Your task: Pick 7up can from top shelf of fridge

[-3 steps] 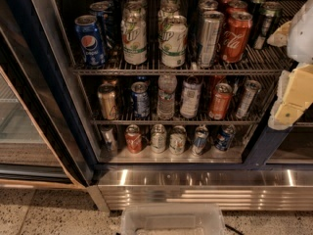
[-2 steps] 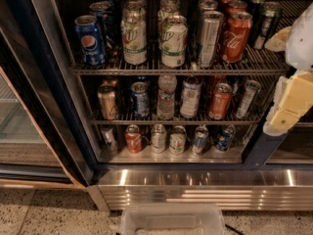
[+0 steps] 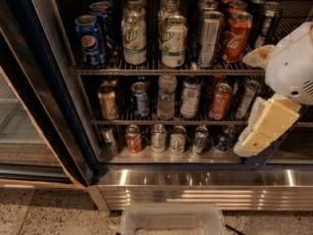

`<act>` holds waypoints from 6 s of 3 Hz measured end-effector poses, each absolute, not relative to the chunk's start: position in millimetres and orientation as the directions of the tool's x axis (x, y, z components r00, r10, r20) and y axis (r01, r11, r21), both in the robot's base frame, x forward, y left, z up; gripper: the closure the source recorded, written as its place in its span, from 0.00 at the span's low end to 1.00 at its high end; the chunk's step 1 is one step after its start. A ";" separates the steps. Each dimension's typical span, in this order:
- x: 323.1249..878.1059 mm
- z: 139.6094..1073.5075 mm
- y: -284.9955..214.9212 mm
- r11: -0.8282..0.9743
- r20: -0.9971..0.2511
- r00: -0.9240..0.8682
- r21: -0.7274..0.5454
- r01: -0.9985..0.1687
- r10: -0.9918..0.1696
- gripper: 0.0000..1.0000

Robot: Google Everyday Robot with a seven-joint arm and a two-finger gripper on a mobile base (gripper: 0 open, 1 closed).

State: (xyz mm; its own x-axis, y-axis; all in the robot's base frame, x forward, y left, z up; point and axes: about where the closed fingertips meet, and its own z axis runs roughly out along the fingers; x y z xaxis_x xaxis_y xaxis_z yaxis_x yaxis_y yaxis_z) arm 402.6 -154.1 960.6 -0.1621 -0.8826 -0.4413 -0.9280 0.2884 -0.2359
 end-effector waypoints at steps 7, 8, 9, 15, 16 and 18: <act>435.5 916.2 -80.0 0.533 -0.726 -0.196 -0.268 -0.802 -0.659 0.00; 441.7 917.2 -70.0 0.570 -0.764 -0.185 -0.274 -0.774 -0.618 0.00; 454.3 923.4 -55.4 0.653 -0.825 -0.174 -0.276 -0.706 -0.537 0.00; 538.2 946.4 -29.0 0.891 -0.939 -0.073 -0.293 -0.346 -0.337 0.00; 538.1 946.6 -28.8 0.891 -0.939 -0.074 -0.292 -0.347 -0.336 0.00; 538.5 952.5 -36.8 0.906 -0.947 -0.080 -0.269 -0.328 -0.310 0.14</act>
Offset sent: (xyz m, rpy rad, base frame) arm -0.0068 0.0255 -0.0075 0.0341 -0.0179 0.0199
